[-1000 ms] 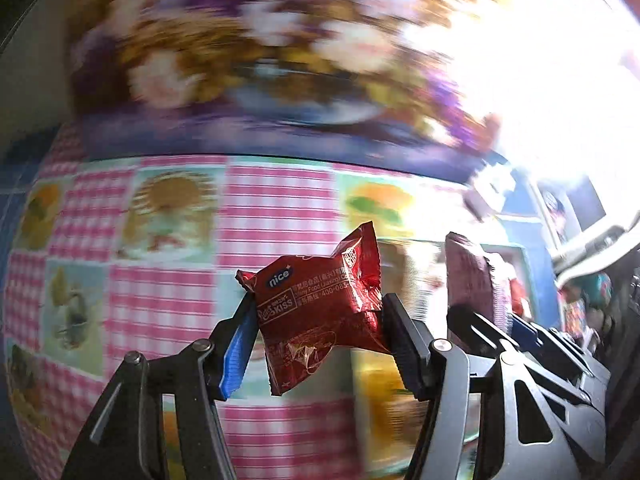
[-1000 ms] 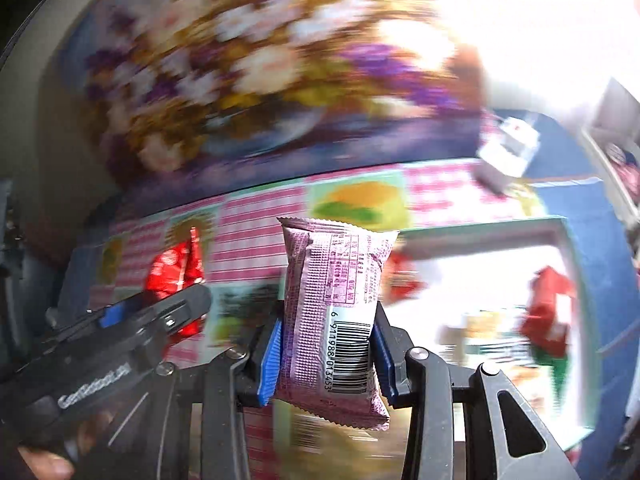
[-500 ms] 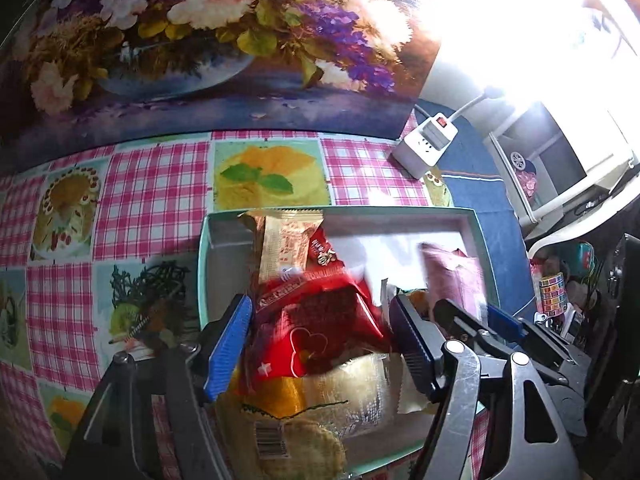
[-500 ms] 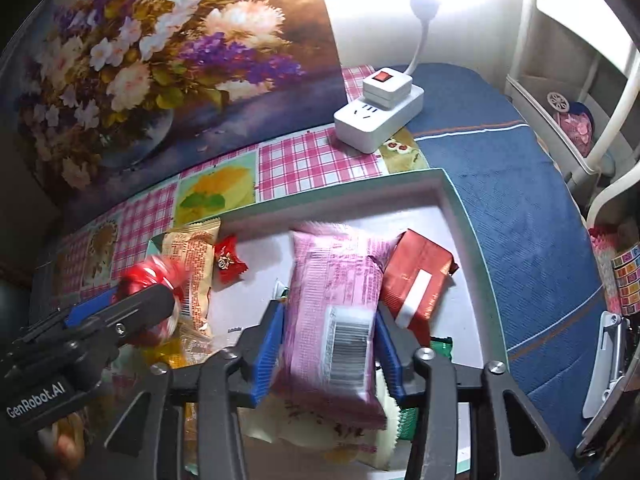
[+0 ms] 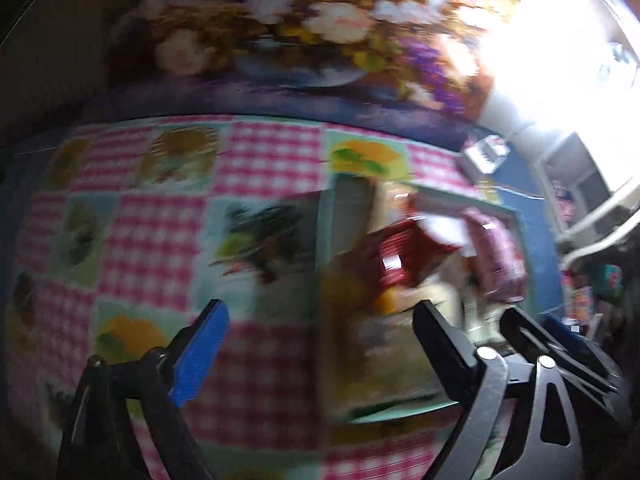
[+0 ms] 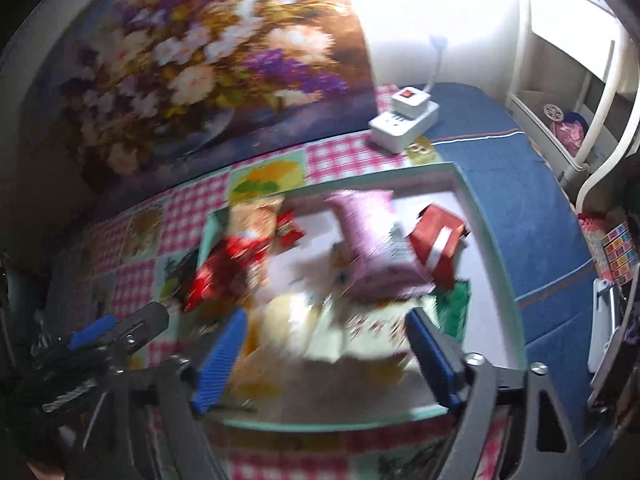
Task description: Organize snacks
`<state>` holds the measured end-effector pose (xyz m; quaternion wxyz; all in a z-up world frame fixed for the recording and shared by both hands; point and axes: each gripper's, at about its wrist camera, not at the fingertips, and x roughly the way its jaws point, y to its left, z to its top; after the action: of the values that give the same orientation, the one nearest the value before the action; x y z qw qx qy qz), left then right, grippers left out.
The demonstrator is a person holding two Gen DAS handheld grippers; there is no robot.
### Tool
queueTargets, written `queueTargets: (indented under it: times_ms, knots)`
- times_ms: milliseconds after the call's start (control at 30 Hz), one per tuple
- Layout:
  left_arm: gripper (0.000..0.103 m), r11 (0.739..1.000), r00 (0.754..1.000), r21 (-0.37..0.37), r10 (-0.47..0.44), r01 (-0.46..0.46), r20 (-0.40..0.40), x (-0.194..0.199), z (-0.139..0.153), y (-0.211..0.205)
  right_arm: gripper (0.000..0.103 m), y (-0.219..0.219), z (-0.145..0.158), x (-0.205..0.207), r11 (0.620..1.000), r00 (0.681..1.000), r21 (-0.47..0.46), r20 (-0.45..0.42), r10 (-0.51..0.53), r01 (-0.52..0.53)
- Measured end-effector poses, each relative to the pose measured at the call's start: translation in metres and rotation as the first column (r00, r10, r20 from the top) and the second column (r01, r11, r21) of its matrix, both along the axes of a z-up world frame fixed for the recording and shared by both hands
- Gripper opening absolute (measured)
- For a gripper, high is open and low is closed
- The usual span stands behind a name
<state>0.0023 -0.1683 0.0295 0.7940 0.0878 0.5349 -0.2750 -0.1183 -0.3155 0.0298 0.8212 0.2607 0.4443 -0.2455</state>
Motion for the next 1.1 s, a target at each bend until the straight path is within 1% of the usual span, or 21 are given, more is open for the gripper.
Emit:
queueTargets:
  times_ms: [33, 67, 200, 367, 567, 700, 1000, 1100]
  knots:
    - [0.095, 1.0, 1.0, 0.013, 0.014, -0.015, 0.016, -0.003, -0.001, 0.008, 0.101, 0.01, 0.0, -0.002, 1.0, 1.0, -0.01, -0.003, 0.007, -0.007]
    - [0.095, 0.999, 0.999, 0.024, 0.027, -0.027, 0.027, -0.006, -0.001, 0.017, 0.103, 0.017, 0.0, -0.003, 1.0, 1.0, -0.017, -0.005, 0.012, -0.012]
    - [0.095, 0.996, 0.995, 0.058, 0.065, -0.069, 0.076, -0.017, -0.001, 0.047, 0.103, 0.045, -0.001, -0.009, 0.998, 0.999, -0.042, -0.002, 0.044, -0.044]
    - [0.095, 0.989, 0.986, 0.114, 0.074, -0.092, 0.152, -0.029, 0.0, 0.074, 0.103, 0.074, 0.0, -0.017, 0.995, 0.998, -0.078, 0.0, 0.059, -0.059]
    - [0.095, 0.982, 0.981, 0.156, 0.079, -0.107, 0.176, -0.038, -0.006, 0.095, 0.103, 0.09, -0.003, -0.023, 0.995, 0.999, -0.08, 0.001, 0.054, -0.053]
    - [0.095, 0.98, 0.98, 0.159, 0.09, -0.119, 0.177, -0.04, -0.009, 0.103, 0.103, 0.096, -0.006, -0.026, 0.994, 0.999, -0.097, -0.011, 0.05, -0.051]
    - [0.095, 0.978, 0.98, 0.171, 0.091, -0.122, 0.179, -0.042, -0.014, 0.105, 0.103, 0.096, -0.011, -0.03, 0.993, 0.999, -0.107, -0.015, 0.038, -0.039]
    - [0.095, 0.975, 0.98, 0.189, 0.085, -0.118, 0.177, -0.042, -0.018, 0.104, 0.103, 0.096, -0.015, -0.03, 0.994, 0.999, -0.107, -0.022, 0.035, -0.037]
